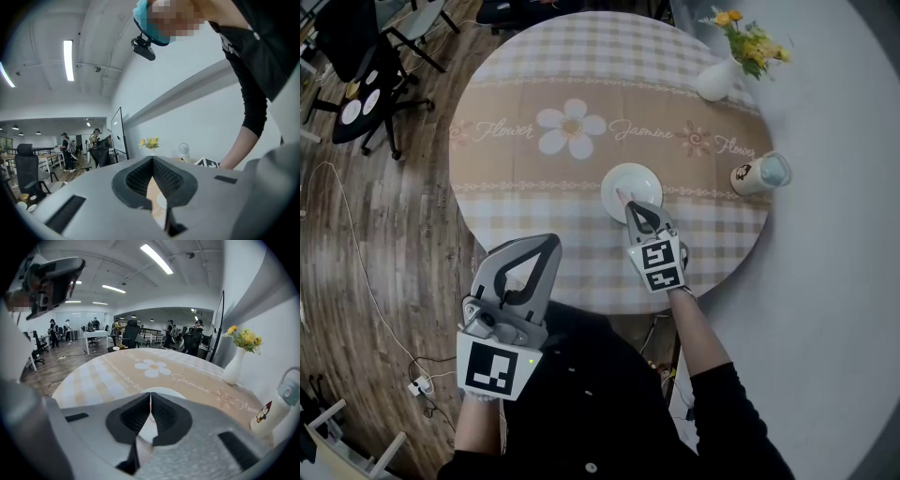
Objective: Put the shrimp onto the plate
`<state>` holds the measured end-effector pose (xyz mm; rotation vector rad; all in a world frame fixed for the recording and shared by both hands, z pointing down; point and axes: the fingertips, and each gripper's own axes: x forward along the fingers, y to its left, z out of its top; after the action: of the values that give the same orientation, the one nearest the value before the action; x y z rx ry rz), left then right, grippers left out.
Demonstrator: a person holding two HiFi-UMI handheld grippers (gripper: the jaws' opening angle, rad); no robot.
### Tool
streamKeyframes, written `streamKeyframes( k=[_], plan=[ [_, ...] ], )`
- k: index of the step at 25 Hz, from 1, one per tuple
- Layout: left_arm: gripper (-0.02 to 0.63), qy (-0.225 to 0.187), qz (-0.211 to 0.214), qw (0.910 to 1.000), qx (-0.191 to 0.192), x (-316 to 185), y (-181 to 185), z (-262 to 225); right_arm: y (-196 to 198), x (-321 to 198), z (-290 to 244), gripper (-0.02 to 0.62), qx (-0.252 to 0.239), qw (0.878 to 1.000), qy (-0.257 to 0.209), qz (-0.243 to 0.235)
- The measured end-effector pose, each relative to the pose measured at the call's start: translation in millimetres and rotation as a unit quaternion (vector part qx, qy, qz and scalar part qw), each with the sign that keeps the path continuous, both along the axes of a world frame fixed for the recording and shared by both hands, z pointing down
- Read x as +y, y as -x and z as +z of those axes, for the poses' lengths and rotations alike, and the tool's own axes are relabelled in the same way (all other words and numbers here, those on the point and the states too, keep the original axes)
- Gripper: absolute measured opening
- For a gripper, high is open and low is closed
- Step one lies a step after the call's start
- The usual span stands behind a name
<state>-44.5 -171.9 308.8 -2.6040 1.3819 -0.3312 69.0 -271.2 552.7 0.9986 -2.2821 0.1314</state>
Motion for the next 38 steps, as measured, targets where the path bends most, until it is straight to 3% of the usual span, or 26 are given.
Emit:
streamKeyframes(
  k=[5,14,21,32,38],
  plan=[
    [0.0,-0.011,0.02,0.9997,0.002,-1,-8,-7,-3,14,-27,0.005,-0.006,0.999,-0.031,0.001],
    [0.0,-0.027,0.055,0.9981,0.001,0,-24,-18,-22,25,-84,0.003,-0.088,0.993,-0.05,0.066],
    [0.0,-0.039,0.076,0.9963,-0.003,-1,-36,-26,-37,38,-128,0.003,-0.116,0.985,-0.086,0.092],
    [0.0,-0.052,0.093,0.9942,-0.007,1,-47,-38,-53,61,-204,0.003,-0.113,0.972,-0.18,0.103],
    [0.0,-0.063,0.099,0.993,0.0,2,-51,-48,-55,74,-242,0.003,-0.123,0.958,-0.23,0.116]
  ],
)
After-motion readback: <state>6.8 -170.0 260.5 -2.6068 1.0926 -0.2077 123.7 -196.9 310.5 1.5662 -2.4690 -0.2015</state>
